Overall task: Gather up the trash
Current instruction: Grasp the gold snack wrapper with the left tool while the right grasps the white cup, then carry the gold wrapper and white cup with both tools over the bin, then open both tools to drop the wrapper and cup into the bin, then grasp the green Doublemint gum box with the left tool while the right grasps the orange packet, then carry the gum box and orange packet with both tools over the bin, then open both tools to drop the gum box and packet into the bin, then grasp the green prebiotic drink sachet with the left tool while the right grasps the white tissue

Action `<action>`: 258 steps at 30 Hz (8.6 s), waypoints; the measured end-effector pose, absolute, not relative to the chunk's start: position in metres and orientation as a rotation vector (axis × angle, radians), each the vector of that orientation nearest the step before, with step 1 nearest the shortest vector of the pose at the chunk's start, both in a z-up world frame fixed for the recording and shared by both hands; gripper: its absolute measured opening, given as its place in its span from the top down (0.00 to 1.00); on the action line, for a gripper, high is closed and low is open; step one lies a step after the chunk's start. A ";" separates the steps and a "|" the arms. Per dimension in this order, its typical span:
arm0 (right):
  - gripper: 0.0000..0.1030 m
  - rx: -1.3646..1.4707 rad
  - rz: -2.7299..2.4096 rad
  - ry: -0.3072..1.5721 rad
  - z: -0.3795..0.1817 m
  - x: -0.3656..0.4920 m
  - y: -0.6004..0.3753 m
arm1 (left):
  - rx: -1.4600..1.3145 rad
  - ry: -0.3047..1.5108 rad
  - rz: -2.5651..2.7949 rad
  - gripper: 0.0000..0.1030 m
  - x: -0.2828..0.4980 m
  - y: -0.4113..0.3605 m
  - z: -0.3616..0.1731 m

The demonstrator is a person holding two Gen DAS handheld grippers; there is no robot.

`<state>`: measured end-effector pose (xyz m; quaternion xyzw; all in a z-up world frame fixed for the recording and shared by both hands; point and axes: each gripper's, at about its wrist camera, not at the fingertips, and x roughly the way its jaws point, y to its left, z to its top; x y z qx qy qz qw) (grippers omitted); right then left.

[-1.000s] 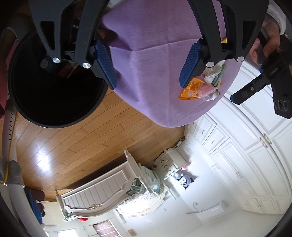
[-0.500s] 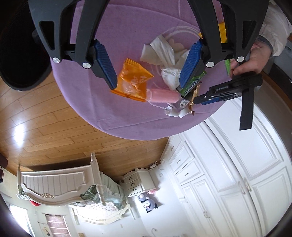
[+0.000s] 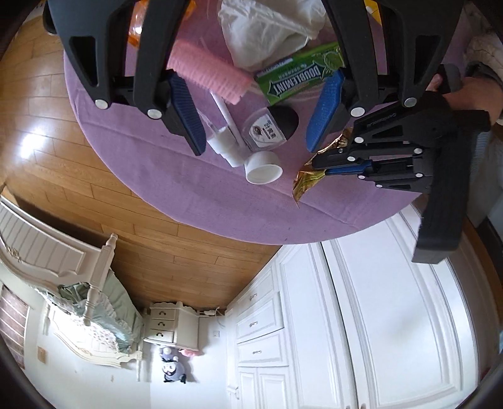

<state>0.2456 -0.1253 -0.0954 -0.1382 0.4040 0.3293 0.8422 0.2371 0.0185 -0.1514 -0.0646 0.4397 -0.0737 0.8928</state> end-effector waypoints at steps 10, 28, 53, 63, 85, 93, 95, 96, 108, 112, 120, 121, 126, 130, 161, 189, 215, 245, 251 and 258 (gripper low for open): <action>0.63 -0.467 0.664 0.970 -0.128 0.268 -0.085 | -0.225 0.796 -0.171 0.93 0.197 0.050 -0.126; 0.66 0.001 0.663 0.692 -0.043 0.177 -0.196 | -0.122 0.642 -0.260 0.93 0.152 -0.027 -0.061; 0.66 0.531 0.258 0.604 -0.100 0.111 -0.462 | 0.067 0.695 -0.659 0.93 0.142 -0.309 -0.080; 0.66 0.665 0.165 0.651 -0.147 0.105 -0.514 | 0.073 0.794 -0.732 0.93 0.150 -0.372 -0.113; 0.45 0.762 0.024 0.657 -0.176 0.074 -0.562 | 0.096 0.798 -0.781 0.49 0.151 -0.419 -0.119; 0.40 0.730 0.046 0.660 -0.163 0.074 -0.541 | 0.087 0.722 -0.748 0.30 0.135 -0.397 -0.091; 0.40 0.716 0.063 0.667 -0.160 0.076 -0.531 | 0.078 0.712 -0.736 0.27 0.133 -0.384 -0.084; 0.40 0.708 0.073 0.671 -0.158 0.077 -0.525 | 0.070 0.708 -0.726 0.24 0.131 -0.377 -0.081; 0.40 0.560 0.251 0.710 -0.125 0.098 -0.430 | -0.036 0.687 -0.535 0.24 0.119 -0.235 -0.060; 0.40 0.496 0.315 0.731 -0.116 0.105 -0.393 | -0.074 0.701 -0.438 0.24 0.125 -0.172 -0.064; 0.40 0.360 0.405 0.780 -0.108 0.123 -0.335 | -0.065 0.818 -0.264 0.28 0.159 -0.083 -0.105; 0.40 0.349 0.411 0.786 -0.108 0.124 -0.330 | -0.061 0.843 -0.265 0.30 0.165 -0.079 -0.112; 0.40 0.303 0.426 0.814 -0.109 0.138 -0.310 | -0.050 0.932 -0.278 0.51 0.187 -0.070 -0.137; 0.40 0.270 0.421 0.832 -0.110 0.154 -0.298 | -0.030 0.945 -0.289 0.57 0.199 -0.069 -0.147; 0.72 0.287 0.406 0.714 -0.098 0.157 -0.339 | 0.002 0.695 -0.440 0.69 0.146 -0.127 -0.067; 0.71 0.623 0.077 0.666 -0.159 0.107 -0.532 | 0.153 0.732 -0.838 0.69 0.131 -0.398 -0.111; 0.28 0.717 -0.028 0.708 -0.198 0.082 -0.572 | 0.183 0.775 -0.829 0.40 0.140 -0.436 -0.130; 0.28 0.423 0.350 0.750 -0.118 0.114 -0.380 | 0.004 0.750 -0.392 0.11 0.107 -0.120 -0.075; 0.28 0.306 0.464 0.781 -0.107 0.118 -0.328 | 0.251 0.749 -0.511 0.07 0.072 -0.041 -0.088; 0.21 0.165 0.561 0.828 -0.105 0.121 -0.272 | 0.614 0.794 -0.659 0.07 0.049 0.011 -0.123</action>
